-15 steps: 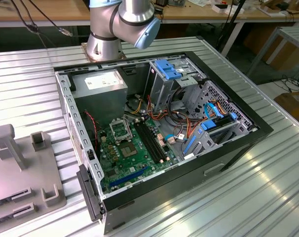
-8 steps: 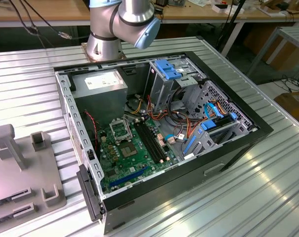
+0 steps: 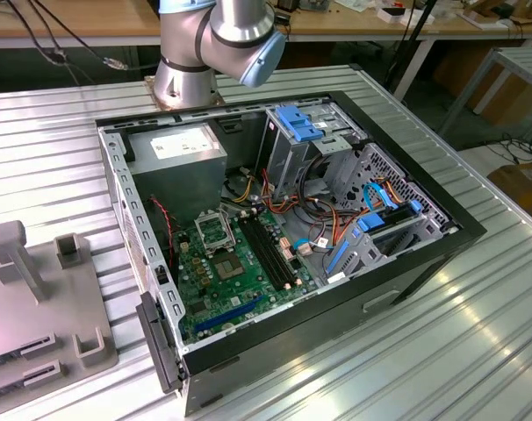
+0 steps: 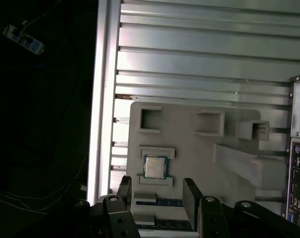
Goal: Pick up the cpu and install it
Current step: 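Pick up the cpu and move it towards the insertion slot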
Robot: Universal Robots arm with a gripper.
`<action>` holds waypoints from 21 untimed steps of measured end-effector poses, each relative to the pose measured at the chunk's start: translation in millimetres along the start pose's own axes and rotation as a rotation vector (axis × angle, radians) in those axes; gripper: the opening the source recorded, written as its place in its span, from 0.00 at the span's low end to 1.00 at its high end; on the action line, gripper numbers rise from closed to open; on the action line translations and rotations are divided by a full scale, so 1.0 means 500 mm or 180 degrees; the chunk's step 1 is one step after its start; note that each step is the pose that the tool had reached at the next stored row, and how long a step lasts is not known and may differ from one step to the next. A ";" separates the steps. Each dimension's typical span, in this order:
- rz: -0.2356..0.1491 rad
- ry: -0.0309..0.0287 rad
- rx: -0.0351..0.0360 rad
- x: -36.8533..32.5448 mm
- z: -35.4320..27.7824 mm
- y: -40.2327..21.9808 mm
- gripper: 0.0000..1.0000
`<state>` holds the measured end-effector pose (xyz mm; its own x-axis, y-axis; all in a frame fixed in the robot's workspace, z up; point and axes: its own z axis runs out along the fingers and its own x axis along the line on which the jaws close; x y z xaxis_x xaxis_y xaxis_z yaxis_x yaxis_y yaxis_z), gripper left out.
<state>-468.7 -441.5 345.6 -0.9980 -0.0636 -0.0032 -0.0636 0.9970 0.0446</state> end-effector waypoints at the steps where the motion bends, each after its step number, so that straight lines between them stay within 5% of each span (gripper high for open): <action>1: -0.0004 0.0000 0.0000 0.000 0.003 0.000 0.54; 21: -0.0077 -0.0009 0.0010 0.001 0.019 -0.012 0.54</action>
<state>-468.8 -447.0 335.6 -0.9961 -0.0876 -0.0071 -0.0878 0.9953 0.0412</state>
